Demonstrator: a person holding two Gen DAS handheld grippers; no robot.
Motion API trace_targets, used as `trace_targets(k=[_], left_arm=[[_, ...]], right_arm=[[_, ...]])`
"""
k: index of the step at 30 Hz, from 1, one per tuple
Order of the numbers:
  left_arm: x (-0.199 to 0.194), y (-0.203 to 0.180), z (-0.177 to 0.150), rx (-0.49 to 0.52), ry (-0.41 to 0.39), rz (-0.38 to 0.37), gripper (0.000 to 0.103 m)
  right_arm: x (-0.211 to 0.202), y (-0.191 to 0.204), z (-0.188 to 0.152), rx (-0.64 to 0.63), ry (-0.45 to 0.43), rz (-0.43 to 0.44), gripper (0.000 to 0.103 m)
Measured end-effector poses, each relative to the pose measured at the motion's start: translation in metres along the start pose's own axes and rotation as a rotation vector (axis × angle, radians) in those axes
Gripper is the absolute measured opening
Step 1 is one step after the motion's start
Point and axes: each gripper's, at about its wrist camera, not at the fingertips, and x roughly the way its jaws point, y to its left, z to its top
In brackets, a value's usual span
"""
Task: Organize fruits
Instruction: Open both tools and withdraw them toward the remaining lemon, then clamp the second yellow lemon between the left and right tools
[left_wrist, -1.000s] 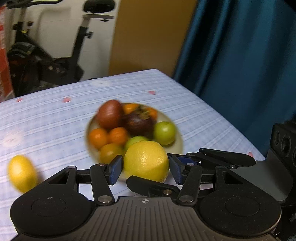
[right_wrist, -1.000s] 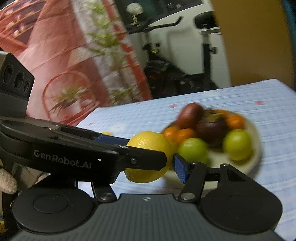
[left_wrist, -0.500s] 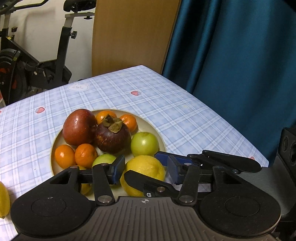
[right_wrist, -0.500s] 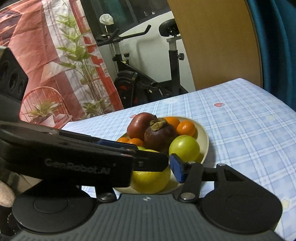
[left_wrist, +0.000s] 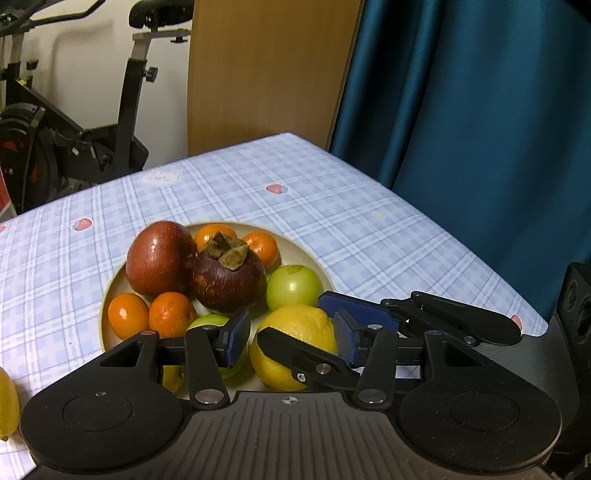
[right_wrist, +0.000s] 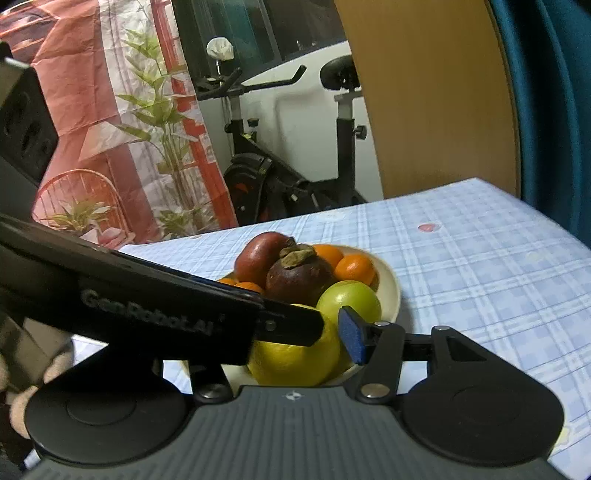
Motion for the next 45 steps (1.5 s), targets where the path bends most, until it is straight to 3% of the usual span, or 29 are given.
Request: trace_targets(k=[9, 20, 29, 33, 38, 45], left_arm=[[-0.028, 0.015, 0.000, -0.055, -0.091, 0.045, 0.053], [-0.099, 0.110, -0.014, -0.246, -0.169, 0.155, 0.053], [-0.137, 0.172, -0.034, -0.323, -0.204, 0.305, 0.055], [-0.138, 0.187, -0.044, -0.365, -0.197, 0.305, 0.061], [-0.132, 0.200, -0.053, -0.370, -0.177, 0.264, 0.062], [-0.122, 0.214, -0.068, -0.395, -0.150, 0.246, 0.062]], right_arm=[[-0.007, 0.000, -0.001, -0.013, -0.063, -0.032, 0.057], [-0.013, 0.015, 0.004, -0.054, -0.118, 0.023, 0.057], [0.013, 0.065, 0.009, -0.143, -0.077, 0.117, 0.058], [0.033, 0.101, 0.008, -0.199, -0.050, 0.188, 0.058], [0.070, 0.146, 0.002, -0.261, 0.019, 0.286, 0.059], [0.114, 0.183, -0.008, -0.337, 0.097, 0.284, 0.064]])
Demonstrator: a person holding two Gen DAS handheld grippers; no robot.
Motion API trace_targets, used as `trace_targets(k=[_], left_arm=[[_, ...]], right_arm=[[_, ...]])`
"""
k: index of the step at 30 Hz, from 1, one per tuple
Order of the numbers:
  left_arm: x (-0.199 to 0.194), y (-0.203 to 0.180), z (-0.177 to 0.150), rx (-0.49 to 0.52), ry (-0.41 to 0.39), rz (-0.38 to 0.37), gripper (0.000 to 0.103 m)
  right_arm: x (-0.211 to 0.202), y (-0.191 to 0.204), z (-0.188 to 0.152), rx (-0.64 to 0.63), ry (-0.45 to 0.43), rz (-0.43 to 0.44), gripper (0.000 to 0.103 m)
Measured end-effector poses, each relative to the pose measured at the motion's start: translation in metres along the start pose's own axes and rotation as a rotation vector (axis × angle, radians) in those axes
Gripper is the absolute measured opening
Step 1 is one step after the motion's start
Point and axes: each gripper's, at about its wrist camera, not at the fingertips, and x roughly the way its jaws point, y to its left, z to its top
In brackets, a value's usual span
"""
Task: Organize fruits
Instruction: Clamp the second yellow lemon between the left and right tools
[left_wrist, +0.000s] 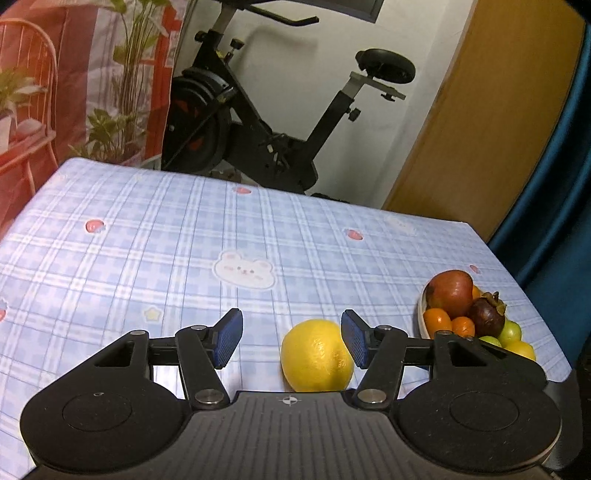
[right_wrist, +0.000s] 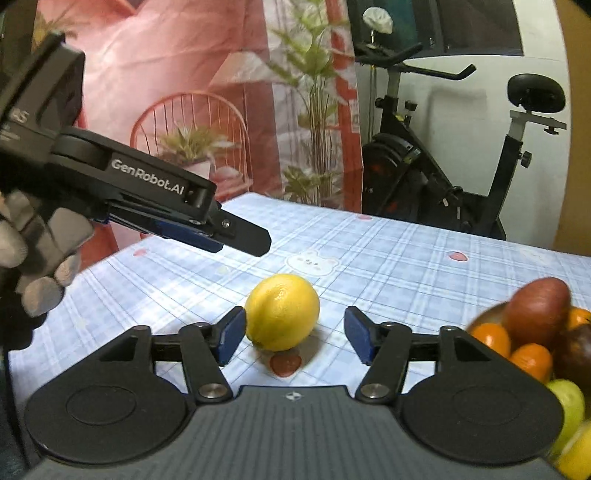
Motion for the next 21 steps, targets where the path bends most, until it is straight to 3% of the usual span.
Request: trace_targets(k=[7, 21], left_arm=[[0.011, -0.003, -0.005, 0.002, 0.042, -0.042, 0.062], [0.025, -0.007, -0.012, 0.005, 0.080, -0.045, 0.062]], right_arm=[[0.029, 0.010, 0.002, -0.045, 0.043, 0.001, 0.064], [0.048, 0.005, 0.003, -0.030, 0.097, 0.007, 0.063]])
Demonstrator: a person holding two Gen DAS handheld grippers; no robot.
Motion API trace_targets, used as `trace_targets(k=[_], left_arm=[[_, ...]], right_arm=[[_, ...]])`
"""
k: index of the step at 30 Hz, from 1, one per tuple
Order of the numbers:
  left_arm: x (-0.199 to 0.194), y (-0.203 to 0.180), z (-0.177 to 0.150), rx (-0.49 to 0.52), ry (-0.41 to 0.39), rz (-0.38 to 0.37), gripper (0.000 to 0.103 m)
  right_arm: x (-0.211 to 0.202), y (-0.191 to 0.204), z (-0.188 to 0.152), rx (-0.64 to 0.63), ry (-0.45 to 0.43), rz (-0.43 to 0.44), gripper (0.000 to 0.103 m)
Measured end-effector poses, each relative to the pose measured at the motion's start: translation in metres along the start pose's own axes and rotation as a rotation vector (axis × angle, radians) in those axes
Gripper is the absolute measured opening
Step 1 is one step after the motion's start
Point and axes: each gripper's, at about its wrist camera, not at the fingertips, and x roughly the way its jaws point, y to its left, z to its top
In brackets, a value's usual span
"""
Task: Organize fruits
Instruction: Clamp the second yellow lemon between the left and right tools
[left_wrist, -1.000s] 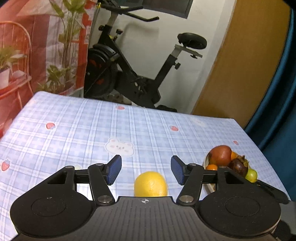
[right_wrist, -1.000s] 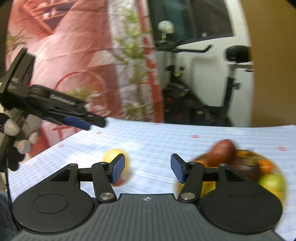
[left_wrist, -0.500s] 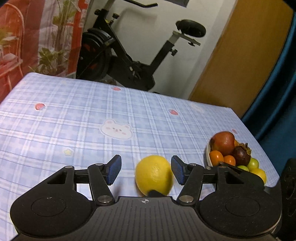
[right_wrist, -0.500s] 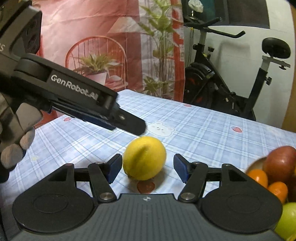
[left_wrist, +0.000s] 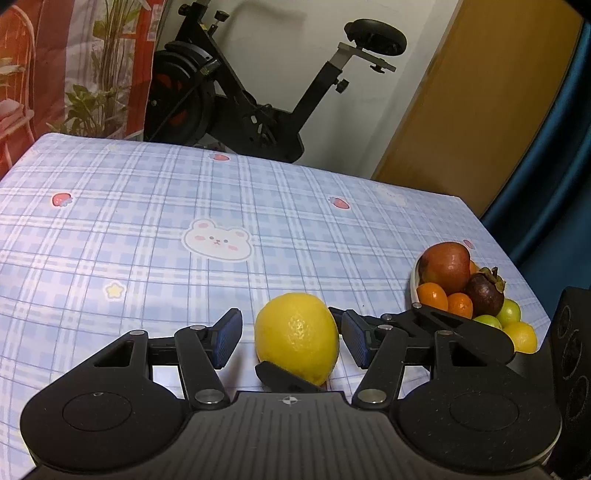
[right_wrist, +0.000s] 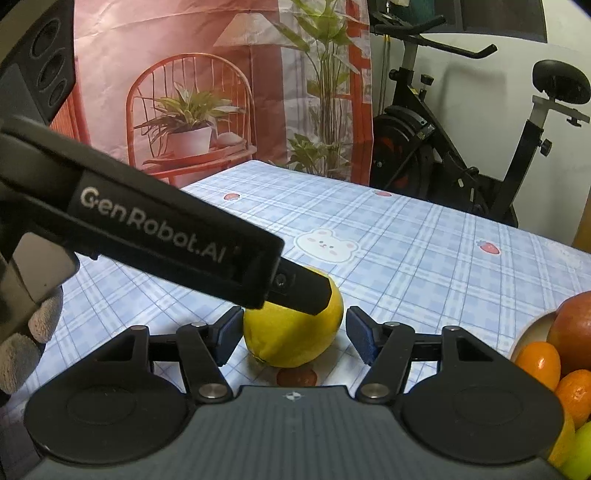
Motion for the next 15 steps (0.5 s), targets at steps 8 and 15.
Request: trace_targets(k=[8, 15], left_arm=[[0.009, 0.001, -0.007, -0.015, 0.033, -0.013, 0.062], [0.015, 0.004, -0.005, -0.054, 0.023, -0.016, 0.062]], right_arm=[[-0.002, -0.001, 0.000, 0.016, 0.000, 0.010, 0.061], [-0.001, -0.003, -0.002, 0.031, 0.015, 0.016, 0.061]])
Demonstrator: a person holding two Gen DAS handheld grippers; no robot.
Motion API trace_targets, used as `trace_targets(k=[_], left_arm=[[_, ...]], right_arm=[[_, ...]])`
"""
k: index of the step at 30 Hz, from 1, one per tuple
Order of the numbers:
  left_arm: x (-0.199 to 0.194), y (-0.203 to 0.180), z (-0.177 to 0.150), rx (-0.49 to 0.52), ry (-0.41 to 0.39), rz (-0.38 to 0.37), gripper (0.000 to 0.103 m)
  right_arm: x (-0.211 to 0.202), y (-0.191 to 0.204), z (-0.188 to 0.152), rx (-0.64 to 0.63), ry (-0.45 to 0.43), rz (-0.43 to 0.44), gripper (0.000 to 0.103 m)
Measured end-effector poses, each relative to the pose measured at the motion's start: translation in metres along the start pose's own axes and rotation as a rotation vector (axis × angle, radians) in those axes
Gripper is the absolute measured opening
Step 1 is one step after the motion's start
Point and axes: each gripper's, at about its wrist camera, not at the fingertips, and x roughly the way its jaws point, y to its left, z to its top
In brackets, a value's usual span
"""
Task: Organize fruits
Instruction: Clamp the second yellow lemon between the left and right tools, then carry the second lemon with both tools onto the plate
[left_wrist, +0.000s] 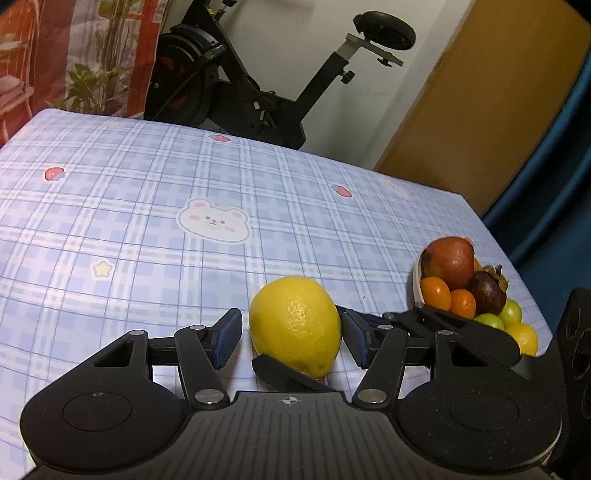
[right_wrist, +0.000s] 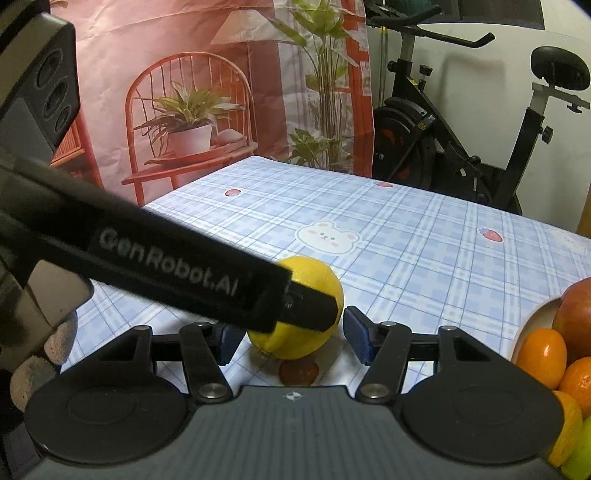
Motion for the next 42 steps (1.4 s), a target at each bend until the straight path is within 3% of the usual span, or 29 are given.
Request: trace_targets(k=[22, 33, 42], left_arm=[[-0.007, -0.017, -0.007, 0.045, -0.019, 0.010, 0.059], [-0.026, -0.069, -0.012, 0.106, -0.072, -0.024, 0.059], [-0.017, -0.119, -0.013, 0.172, -0.050, -0.081, 0.059]], right_arm=[[-0.011, -0.005, -0.004, 0.041, -0.011, 0.026, 0.059], [-0.066, -0.006, -0.008, 0.069, -0.087, -0.032, 0.059], [-0.115, -0.035, -0.017, 0.165, -0.130, -0.090, 0.059]])
